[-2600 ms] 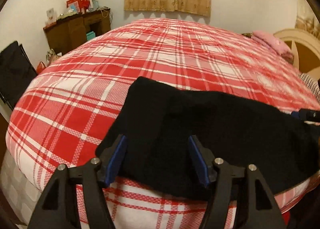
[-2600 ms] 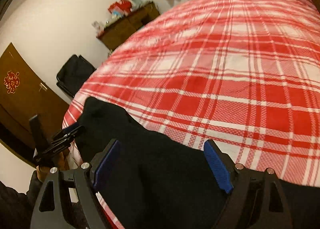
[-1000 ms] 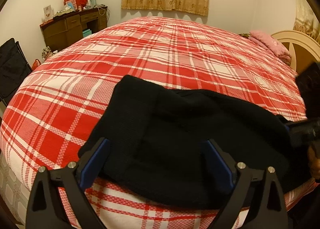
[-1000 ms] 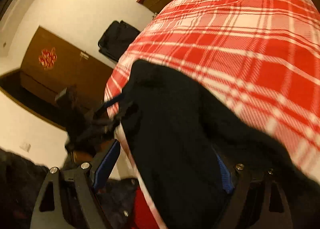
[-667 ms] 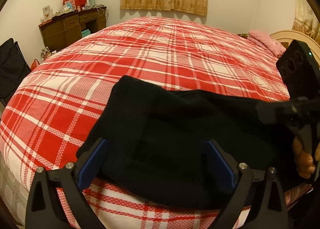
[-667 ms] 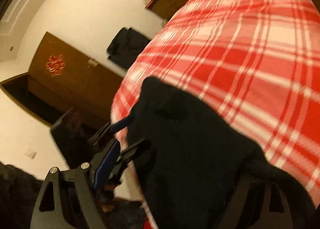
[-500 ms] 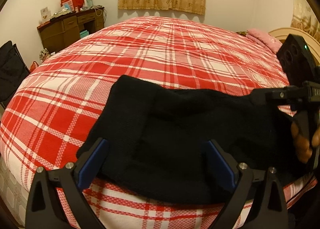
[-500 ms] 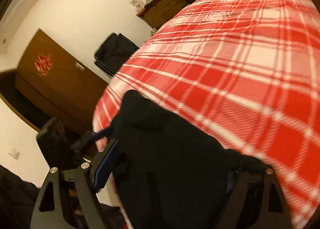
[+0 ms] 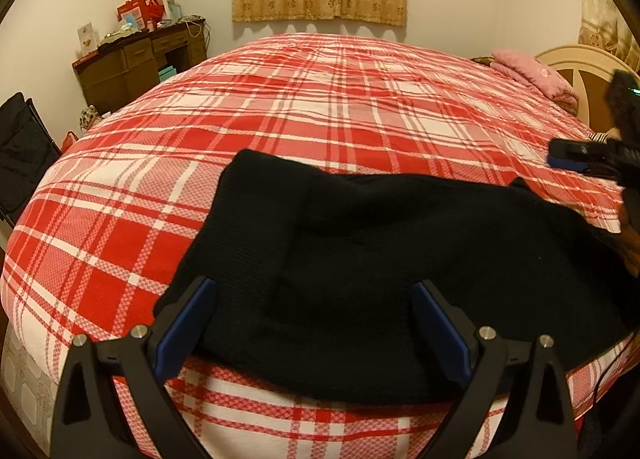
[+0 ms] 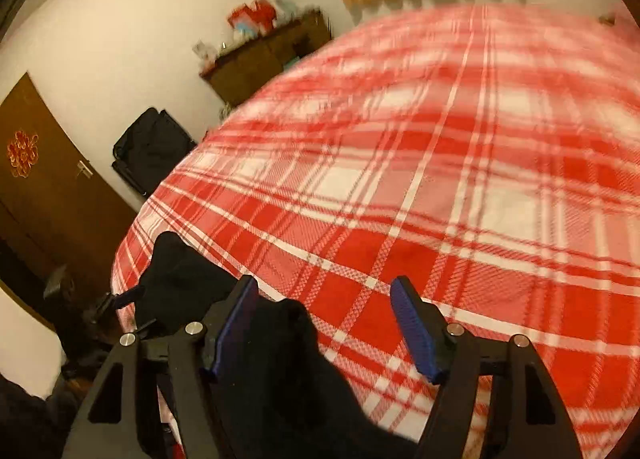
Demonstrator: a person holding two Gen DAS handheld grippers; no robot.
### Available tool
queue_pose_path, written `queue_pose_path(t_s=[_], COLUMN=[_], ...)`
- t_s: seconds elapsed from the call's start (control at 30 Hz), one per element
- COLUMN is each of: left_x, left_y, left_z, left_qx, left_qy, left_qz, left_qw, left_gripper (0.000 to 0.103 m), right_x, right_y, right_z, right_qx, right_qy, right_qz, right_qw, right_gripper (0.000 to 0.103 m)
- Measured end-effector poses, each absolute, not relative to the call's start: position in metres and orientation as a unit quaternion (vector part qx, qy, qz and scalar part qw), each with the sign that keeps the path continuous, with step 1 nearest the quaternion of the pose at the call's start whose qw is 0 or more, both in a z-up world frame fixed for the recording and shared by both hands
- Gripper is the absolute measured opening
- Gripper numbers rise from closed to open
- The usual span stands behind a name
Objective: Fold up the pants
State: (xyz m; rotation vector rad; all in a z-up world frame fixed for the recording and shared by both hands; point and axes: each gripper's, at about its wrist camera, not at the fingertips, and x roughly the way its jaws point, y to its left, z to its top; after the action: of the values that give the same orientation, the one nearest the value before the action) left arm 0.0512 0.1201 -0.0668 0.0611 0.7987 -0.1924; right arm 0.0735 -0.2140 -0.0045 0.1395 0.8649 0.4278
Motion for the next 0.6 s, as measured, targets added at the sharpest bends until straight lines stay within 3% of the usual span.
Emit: queue_pose_path(t_s=[0.03, 0.1, 0.37, 0.6], left_x=[0.051, 0.051, 0.051, 0.052], left_y=[0.119, 0.117, 0.118, 0.114], left_z=[-0.067, -0.068, -0.068, -0.067], left_qx=[0.032, 0.037, 0.045, 0.039], left_qy=[0.388, 0.387, 0.389, 0.393], left_qz=[-0.093, -0.090, -0.095, -0.081], left_qw=[0.916, 0.917, 0.915, 0.915], left_gripper=[0.102, 0.102, 0.102, 0.102], right_x=[0.066, 0.057, 0.062, 0.011], right_y=[-0.203, -0.185, -0.170, -0.277], right_z=[-0.003, -0.005, -0.039, 0.034], right_qx=[0.040, 0.027, 0.047, 0.130], right_qy=[0.418, 0.423, 0.451, 0.356], right_qz=[0.206, 0.228, 0.235, 0.119], right_qw=[0.884, 0.877, 0.860, 0.918], right_gripper=[0.046, 0.027, 0.026, 0.027])
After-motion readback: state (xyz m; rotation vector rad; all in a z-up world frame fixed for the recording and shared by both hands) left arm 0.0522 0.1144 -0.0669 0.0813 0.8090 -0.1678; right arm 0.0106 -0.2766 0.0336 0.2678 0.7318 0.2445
